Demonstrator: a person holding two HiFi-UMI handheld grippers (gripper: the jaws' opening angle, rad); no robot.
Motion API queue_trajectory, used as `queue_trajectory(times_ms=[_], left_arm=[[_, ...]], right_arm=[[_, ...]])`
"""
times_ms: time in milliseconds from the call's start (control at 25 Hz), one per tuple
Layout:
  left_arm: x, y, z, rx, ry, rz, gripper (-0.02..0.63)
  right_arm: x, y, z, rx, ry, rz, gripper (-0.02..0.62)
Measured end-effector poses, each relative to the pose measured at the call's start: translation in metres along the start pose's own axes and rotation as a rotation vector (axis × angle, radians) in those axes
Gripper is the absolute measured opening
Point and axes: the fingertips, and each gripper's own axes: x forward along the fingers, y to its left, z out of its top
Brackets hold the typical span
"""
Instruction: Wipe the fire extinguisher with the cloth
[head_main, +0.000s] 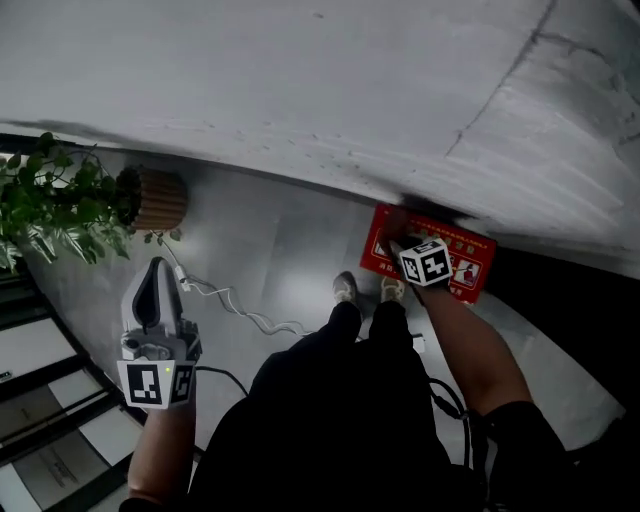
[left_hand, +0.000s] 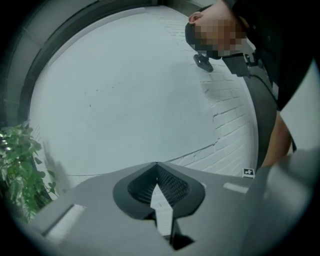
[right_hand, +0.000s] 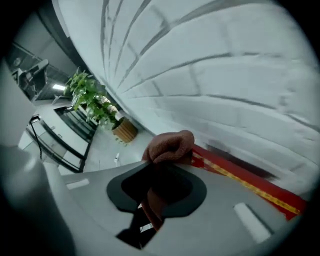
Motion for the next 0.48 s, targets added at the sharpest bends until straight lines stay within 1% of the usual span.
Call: queue_trajectory(times_ms=[40,120,240,360,480], left_arm=[[-0.007,0.005,-0.002,0.012,0.013,0.013,-0.003],[-0.021,0.014,-0.006,0.029,0.04,0.038,-0.003],[-0.046,0.023,-0.014,0.047,0.092,0.085,-0.003],[-0.055,0.021,-0.022,0.052,0.123,0.093,-0.003],[-0.05,0.011,-0.022,0.04,0.11,0.066,-0.003]], right_arm=[[0.022,0.014,0.003,-0.023,0.029,0.018,0.058],[0.056,0.03,0.002,-0.039,0.083,0.025,0.058],[0.089,0.051,-0.002,-0.057,0.152,0.038,0.061],[0.093,0.047,-0.016,-0.075,0.211,0.013,0.061],[0.075,0.028,-0.03,-0.056,0.18,0.006,0.06]])
